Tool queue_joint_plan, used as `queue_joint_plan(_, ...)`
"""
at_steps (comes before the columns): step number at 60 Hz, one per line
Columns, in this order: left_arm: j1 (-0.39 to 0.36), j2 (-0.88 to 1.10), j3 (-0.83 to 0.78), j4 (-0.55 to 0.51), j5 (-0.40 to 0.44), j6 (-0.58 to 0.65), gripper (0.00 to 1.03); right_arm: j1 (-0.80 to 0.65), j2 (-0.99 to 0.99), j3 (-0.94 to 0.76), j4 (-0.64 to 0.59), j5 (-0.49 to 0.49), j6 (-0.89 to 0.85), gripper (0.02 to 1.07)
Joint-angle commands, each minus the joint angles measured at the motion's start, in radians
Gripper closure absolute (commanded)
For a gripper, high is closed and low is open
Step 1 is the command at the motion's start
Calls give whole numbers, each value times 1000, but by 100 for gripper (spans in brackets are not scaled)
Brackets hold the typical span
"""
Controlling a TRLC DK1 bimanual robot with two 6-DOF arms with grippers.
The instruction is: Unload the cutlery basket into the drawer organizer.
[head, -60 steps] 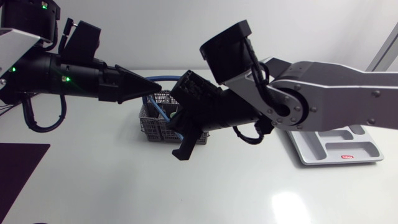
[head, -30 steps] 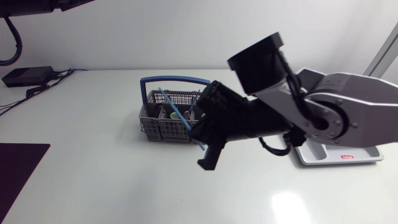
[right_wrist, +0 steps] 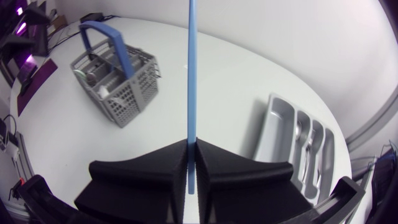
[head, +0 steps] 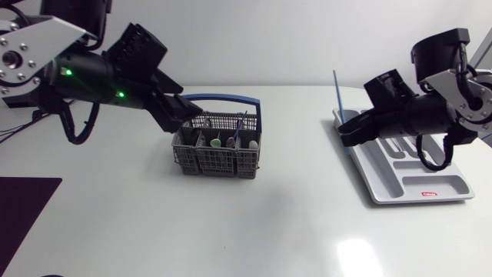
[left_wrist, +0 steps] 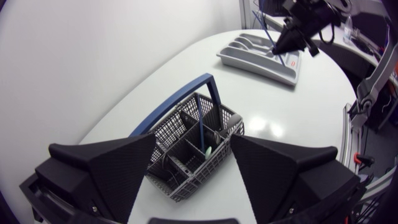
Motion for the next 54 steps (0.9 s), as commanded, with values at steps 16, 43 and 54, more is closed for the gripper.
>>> queue_joint_plan(16, -46, 104, -17, -99, -57, 206, 21, -248, 330, 173, -45, 86, 13, 101)
queue_joint_plan(43, -38, 173, -42, -70, -54, 338, 21, -317, 593, 264, -50, 141, 26, 94)
queue_joint_plan(54, -55, 179, -97, 57, -49, 344, 23, -317, 585, 245, -50, 141, 21, 28)
